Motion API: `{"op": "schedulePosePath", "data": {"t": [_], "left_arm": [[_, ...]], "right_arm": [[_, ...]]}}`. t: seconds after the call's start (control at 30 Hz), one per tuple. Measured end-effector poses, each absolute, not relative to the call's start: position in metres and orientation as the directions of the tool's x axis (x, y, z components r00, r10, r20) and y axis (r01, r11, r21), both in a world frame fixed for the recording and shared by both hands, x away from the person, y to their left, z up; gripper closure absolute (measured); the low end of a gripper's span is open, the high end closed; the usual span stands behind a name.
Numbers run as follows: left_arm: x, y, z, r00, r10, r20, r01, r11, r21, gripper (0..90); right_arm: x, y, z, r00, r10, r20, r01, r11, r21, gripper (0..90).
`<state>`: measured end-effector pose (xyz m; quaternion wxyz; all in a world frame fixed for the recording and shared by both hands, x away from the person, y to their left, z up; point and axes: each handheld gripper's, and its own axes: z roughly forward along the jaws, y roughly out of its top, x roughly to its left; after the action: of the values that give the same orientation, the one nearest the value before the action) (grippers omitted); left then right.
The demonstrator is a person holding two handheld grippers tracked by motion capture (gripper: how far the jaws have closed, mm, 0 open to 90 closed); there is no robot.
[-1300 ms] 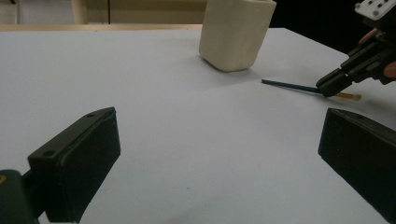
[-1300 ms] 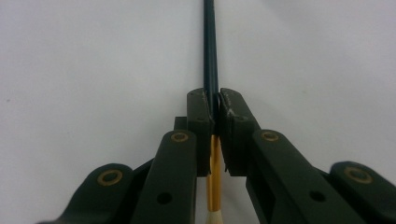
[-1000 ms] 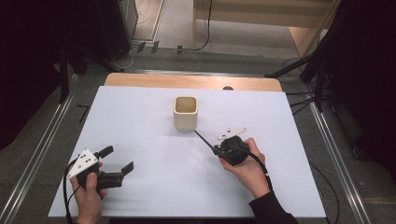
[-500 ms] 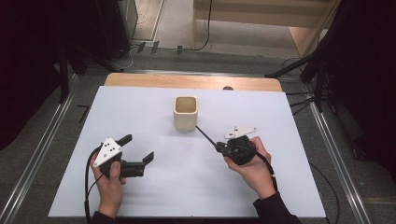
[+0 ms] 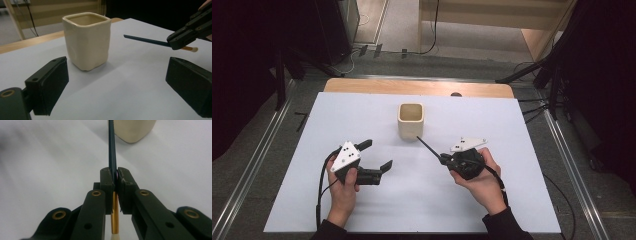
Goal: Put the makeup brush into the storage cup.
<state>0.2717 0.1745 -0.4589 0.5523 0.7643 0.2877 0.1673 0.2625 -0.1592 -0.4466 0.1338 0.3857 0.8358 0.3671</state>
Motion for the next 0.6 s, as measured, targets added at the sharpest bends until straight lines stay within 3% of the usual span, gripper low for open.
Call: {"op": "schedulePosePath", "data": {"t": [0.3, 0.6], "left_arm": [[0.275, 0.169, -0.461, 0.843, 0.522, -0.133, 0.304, -0.257, 0.918, 5.5], [0.276, 0.168, -0.457, 0.883, 0.448, -0.140, 0.286, -0.277, 0.917, 7.0]], "right_arm": [[0.256, -0.153, -0.444, -0.715, 0.695, 0.080, 0.515, 0.446, 0.732, 85.1], [0.251, -0.144, -0.443, -0.758, 0.648, 0.066, 0.472, 0.477, 0.741, 85.1]]}}
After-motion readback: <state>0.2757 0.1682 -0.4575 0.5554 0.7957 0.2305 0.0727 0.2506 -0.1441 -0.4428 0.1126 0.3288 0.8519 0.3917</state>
